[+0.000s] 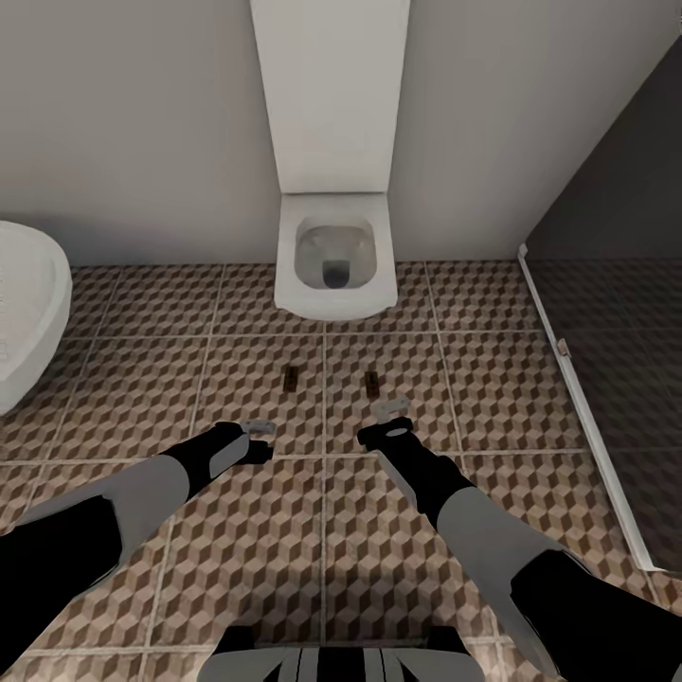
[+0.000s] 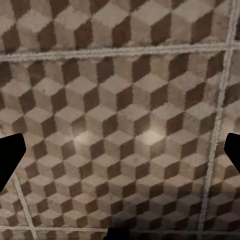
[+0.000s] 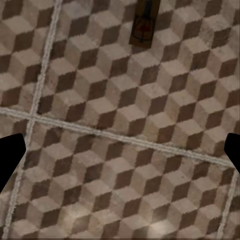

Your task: Take the four mousetraps from the cabinet in the bathroom and place them on the bathroom floor. Make sure all four end up on the same floor surface, and ensure that at least two of them are either under or directly next to the same bathroom sink.

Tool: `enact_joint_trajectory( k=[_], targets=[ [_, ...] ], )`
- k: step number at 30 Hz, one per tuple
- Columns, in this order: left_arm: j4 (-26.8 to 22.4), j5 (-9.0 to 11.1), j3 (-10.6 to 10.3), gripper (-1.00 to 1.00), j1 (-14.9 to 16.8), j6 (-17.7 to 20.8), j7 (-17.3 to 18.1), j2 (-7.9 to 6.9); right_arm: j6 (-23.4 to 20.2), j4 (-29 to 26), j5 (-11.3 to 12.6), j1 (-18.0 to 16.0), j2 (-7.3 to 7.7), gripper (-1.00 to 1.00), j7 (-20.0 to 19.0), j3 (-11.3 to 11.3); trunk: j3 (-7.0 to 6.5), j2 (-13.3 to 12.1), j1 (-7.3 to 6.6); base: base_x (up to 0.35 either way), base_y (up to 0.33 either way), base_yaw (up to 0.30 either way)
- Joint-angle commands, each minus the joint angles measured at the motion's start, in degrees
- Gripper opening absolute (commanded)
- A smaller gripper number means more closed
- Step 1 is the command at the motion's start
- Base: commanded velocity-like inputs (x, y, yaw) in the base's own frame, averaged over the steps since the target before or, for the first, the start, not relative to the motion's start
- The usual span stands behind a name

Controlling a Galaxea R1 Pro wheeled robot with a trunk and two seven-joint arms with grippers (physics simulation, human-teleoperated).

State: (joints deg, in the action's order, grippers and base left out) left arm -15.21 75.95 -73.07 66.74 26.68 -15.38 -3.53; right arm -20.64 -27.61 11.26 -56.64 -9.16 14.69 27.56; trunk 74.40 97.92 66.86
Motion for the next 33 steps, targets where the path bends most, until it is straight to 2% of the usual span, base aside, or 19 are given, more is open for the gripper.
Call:
enact_joint_trajectory(
  k=[1, 9, 18, 28, 33],
  targets=[
    [-0.22, 0.60, -0.37, 1.00, 0.02, 0.09, -0.53, -0.11, -0.08, 0.00, 0.61, -0.05, 0.06, 1.00, 0.52, 0.47, -0.15, -0.40, -0.23, 0.000, 0.000, 0.000],
    [-0.16, 0.60, -0.40, 1.00, -0.65, -0.13, -0.40, -0.43, 3.68, 1.73, 0.61, -0.05, 0.16, 1.00, 0.49, 0.48, -1.59, -3.61, -1.98, 0.000, 0.000, 0.000],
    [0.06, 0.60, -0.40, 1.00, -4.23, -0.63, -0.11, -1.44, 8.27, 7.05, 0.54, 0.00, 0.45, 1.00, -1.12, 0.48, -3.21, -7.22, -3.96, 0.000, 0.000, 0.000],
    [0.09, 0.55, -0.40, 1.00, -8.85, -6.30, 0.06, -1.96, 15.42, 12.17, 0.55, 0.24, 2.26, 1.00, -3.75, 0.48, -5.00, -11.23, -6.16, 0.000, 0.000, 0.000],
    [0.02, 0.52, -0.40, 1.00, -11.27, -9.15, 0.13, -1.99, 19.39, 14.32, 0.58, 0.58, 3.89, 1.00, -4.86, 0.48, -5.90, -13.23, -7.26, 0.000, 0.000, 0.000]
  ],
)
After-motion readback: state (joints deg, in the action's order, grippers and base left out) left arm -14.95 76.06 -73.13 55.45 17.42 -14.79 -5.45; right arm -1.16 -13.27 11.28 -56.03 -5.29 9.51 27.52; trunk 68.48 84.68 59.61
